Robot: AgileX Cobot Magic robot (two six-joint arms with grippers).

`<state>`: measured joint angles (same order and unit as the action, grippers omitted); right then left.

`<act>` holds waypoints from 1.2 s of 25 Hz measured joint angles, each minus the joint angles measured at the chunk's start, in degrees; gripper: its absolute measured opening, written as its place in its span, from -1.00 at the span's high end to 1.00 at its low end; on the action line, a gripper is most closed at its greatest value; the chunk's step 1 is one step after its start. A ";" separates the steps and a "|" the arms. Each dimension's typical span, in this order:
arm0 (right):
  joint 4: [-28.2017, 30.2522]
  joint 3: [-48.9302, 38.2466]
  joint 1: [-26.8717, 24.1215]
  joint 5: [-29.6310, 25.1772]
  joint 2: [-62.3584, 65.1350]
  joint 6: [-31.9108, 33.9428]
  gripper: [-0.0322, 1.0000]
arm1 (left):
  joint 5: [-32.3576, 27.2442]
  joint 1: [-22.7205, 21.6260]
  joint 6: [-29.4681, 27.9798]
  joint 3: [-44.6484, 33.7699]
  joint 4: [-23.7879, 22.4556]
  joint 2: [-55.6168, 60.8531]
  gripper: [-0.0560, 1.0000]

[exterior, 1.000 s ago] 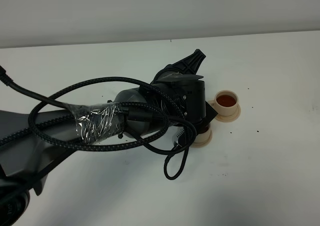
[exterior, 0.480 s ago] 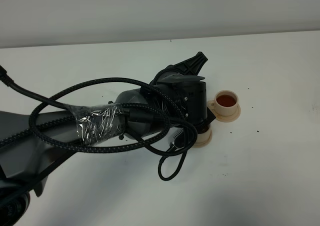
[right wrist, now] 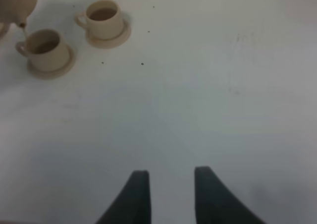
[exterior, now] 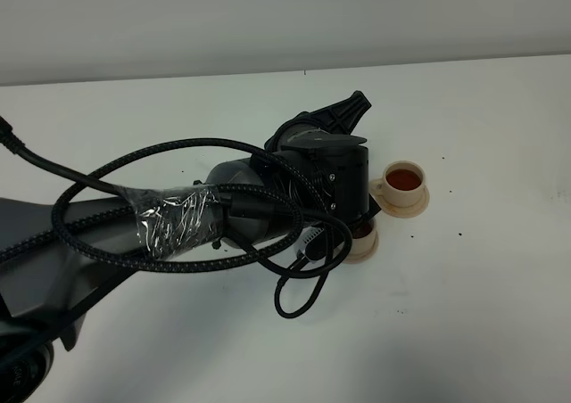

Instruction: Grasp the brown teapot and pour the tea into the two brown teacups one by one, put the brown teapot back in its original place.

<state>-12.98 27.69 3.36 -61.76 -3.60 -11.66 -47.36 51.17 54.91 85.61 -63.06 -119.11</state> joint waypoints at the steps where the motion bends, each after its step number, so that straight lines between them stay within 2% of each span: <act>1: 0.00 0.00 0.00 0.00 0.00 0.00 0.48 | 0.00 0.00 0.00 0.00 -0.01 0.00 0.67; 30: 0.00 0.00 0.00 0.00 0.00 -0.01 0.48 | 0.05 0.35 -1.44 0.00 -0.06 0.00 0.67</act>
<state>-12.98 27.69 3.36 -61.76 -3.60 -11.67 -47.31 51.52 53.47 85.61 -63.12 -119.11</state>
